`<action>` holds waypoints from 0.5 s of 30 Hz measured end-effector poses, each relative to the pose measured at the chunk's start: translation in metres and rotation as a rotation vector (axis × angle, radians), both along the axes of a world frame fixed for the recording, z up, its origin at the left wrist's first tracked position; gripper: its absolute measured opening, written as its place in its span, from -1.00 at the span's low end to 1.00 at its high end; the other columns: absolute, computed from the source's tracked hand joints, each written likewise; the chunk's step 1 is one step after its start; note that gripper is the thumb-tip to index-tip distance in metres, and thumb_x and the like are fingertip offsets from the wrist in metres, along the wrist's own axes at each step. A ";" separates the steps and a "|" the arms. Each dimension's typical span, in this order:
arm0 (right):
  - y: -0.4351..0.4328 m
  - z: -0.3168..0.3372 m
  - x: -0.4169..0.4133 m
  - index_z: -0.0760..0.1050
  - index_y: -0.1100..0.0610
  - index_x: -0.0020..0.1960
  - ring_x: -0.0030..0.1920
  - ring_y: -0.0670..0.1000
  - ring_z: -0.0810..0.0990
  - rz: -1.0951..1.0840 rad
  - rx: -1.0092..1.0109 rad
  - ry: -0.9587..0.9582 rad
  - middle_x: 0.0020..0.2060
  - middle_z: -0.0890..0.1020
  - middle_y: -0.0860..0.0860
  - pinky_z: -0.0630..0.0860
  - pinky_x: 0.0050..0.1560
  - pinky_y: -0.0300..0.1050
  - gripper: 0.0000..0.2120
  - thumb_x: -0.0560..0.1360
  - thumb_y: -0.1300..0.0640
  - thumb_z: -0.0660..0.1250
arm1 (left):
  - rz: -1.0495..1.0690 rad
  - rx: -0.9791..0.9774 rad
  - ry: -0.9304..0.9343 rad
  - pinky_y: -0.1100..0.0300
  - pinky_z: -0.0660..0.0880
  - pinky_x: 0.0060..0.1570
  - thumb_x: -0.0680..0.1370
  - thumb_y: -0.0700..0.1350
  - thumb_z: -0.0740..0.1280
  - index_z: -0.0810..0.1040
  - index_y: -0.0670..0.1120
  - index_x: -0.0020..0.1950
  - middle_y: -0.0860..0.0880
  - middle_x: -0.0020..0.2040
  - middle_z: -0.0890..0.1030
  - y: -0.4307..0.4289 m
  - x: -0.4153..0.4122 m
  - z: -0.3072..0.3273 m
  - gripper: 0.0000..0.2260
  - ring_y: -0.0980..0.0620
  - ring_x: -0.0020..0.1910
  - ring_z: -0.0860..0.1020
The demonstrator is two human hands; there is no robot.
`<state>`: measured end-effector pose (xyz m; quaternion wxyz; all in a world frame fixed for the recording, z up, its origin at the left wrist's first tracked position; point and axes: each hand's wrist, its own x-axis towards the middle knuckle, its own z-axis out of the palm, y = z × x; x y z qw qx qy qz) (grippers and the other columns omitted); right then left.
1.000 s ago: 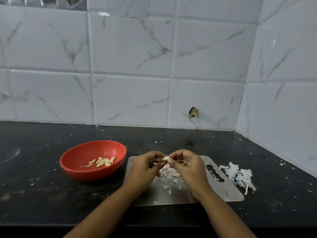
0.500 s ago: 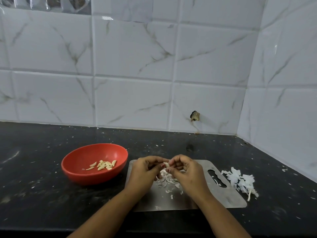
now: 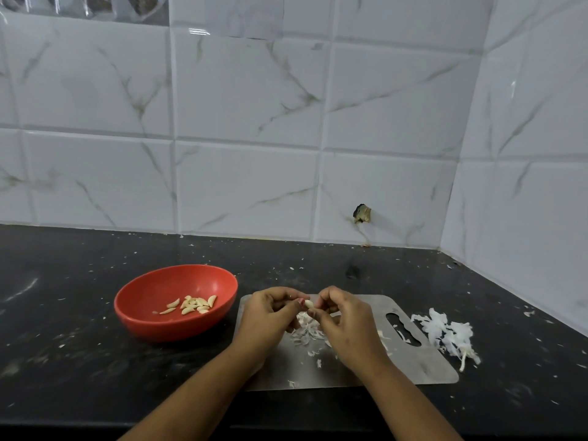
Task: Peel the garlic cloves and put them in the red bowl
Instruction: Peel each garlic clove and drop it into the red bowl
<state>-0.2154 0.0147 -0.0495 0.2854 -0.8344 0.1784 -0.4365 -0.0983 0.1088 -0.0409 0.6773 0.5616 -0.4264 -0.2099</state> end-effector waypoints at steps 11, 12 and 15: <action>0.004 0.006 -0.001 0.60 0.06 -0.09 -0.20 -0.04 0.68 0.130 0.313 -0.124 -0.23 0.69 -0.01 0.61 -0.23 -0.22 -0.83 0.47 0.33 0.42 | -0.050 -0.004 0.074 0.32 0.44 -0.38 0.51 -0.35 0.35 0.64 -0.23 -0.07 -0.03 -0.36 0.61 0.002 0.002 0.002 -0.91 0.15 -0.41 0.51; 0.004 0.006 -0.002 0.61 0.06 -0.09 -0.20 -0.03 0.69 0.136 0.327 -0.141 -0.24 0.69 -0.01 0.60 -0.23 -0.22 -0.82 0.47 0.33 0.42 | -0.042 0.000 0.063 0.31 0.44 -0.37 0.50 -0.34 0.36 0.64 -0.21 -0.08 -0.03 -0.35 0.62 0.002 0.002 0.001 -0.91 0.15 -0.40 0.52; 0.004 0.006 -0.003 0.64 0.01 -0.05 -0.17 -0.03 0.69 0.165 0.360 -0.167 -0.19 0.71 -0.01 0.59 -0.23 -0.22 -0.82 0.48 0.28 0.42 | -0.023 0.004 0.023 0.32 0.42 -0.38 0.49 -0.30 0.40 0.64 -0.19 -0.08 -0.04 -0.33 0.62 0.003 0.002 0.001 -0.94 0.15 -0.39 0.52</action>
